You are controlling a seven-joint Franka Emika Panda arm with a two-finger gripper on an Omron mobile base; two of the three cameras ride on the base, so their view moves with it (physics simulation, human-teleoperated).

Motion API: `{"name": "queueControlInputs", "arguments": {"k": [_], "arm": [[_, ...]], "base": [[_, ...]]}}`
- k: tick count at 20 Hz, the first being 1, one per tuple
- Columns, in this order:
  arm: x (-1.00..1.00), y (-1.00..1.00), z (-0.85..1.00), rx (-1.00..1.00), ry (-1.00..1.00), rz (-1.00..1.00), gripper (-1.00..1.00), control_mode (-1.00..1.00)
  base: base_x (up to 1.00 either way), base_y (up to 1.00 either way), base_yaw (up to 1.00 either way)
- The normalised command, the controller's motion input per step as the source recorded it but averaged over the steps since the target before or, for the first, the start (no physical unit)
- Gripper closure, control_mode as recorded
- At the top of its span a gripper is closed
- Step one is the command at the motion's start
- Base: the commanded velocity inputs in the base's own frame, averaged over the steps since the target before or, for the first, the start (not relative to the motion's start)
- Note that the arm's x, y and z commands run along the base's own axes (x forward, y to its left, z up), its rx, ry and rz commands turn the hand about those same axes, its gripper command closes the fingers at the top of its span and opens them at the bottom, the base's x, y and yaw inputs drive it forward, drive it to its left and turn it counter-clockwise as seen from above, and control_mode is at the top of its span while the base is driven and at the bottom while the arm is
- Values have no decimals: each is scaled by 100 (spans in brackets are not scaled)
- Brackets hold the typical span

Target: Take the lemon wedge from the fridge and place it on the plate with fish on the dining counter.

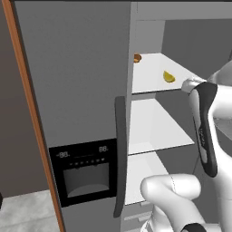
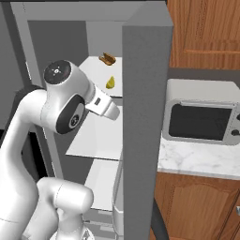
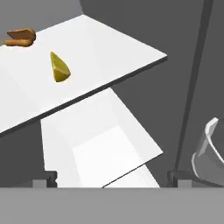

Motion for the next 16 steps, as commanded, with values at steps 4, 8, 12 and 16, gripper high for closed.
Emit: {"name": "queueControlInputs", "arguments": {"k": [4, 8, 12, 16], "arm": [[50, -17, 58, 0, 0, 21, -100, -100], [56, -11, 15, 0, 5, 32, -100, -100], [18, 16, 0, -12, 5, 26, -100, -100], [14, 22, -5, -12, 1, 0, -100, -100]], "base": [[0, 0, 0], [0, 0, 0], [0, 0, 0], [0, 0, 0]]}}
